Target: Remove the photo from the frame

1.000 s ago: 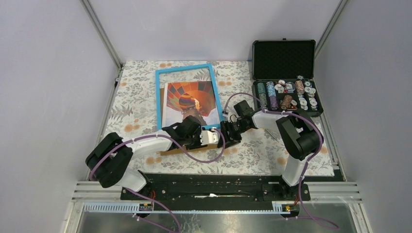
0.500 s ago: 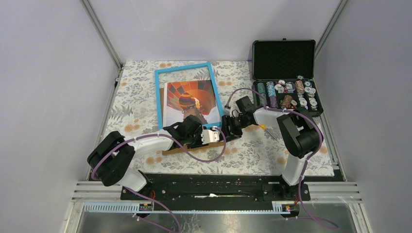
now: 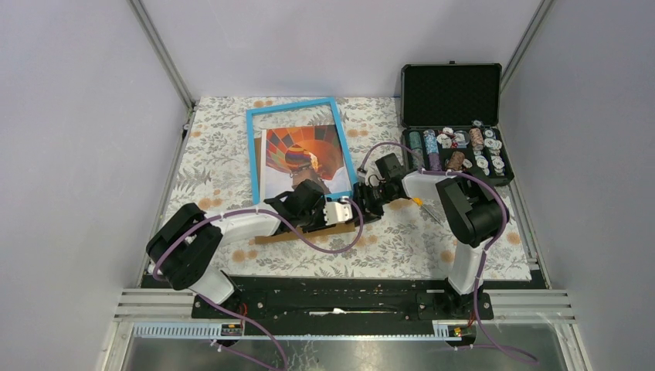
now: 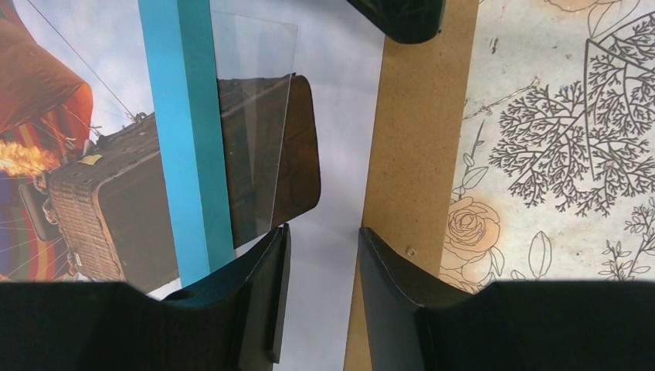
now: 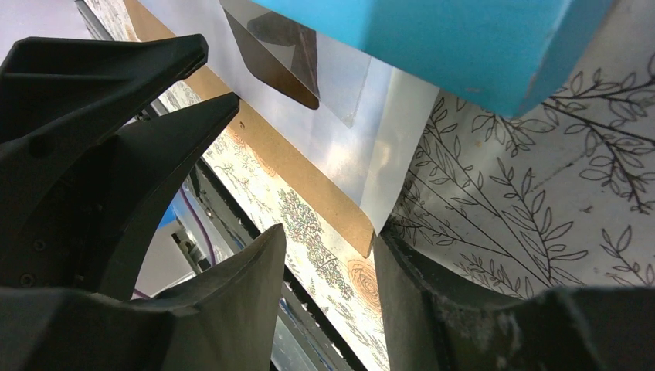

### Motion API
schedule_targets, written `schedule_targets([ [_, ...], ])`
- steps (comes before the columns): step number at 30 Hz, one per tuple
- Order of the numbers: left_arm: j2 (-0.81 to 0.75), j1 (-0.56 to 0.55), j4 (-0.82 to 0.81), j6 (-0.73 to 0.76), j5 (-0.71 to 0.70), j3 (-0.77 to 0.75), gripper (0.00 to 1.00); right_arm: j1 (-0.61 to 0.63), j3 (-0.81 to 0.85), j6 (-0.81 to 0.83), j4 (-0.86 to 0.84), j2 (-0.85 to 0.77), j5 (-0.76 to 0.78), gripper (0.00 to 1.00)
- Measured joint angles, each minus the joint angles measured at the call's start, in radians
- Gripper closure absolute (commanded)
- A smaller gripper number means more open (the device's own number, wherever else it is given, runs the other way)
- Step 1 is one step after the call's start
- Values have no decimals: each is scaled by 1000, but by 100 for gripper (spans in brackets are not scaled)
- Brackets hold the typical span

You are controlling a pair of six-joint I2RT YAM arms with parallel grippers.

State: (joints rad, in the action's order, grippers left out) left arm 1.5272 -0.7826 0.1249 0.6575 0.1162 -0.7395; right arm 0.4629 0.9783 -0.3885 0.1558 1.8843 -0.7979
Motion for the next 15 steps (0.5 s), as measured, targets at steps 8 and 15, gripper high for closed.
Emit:
schedule_targets([
  [8,6,-2,-15,-1,2,-1,57,-5,-6,8,0,3,41,62],
  [15,6,-2,-15,-1,3,-1,57,-15,27,14,-3,13,79,62],
])
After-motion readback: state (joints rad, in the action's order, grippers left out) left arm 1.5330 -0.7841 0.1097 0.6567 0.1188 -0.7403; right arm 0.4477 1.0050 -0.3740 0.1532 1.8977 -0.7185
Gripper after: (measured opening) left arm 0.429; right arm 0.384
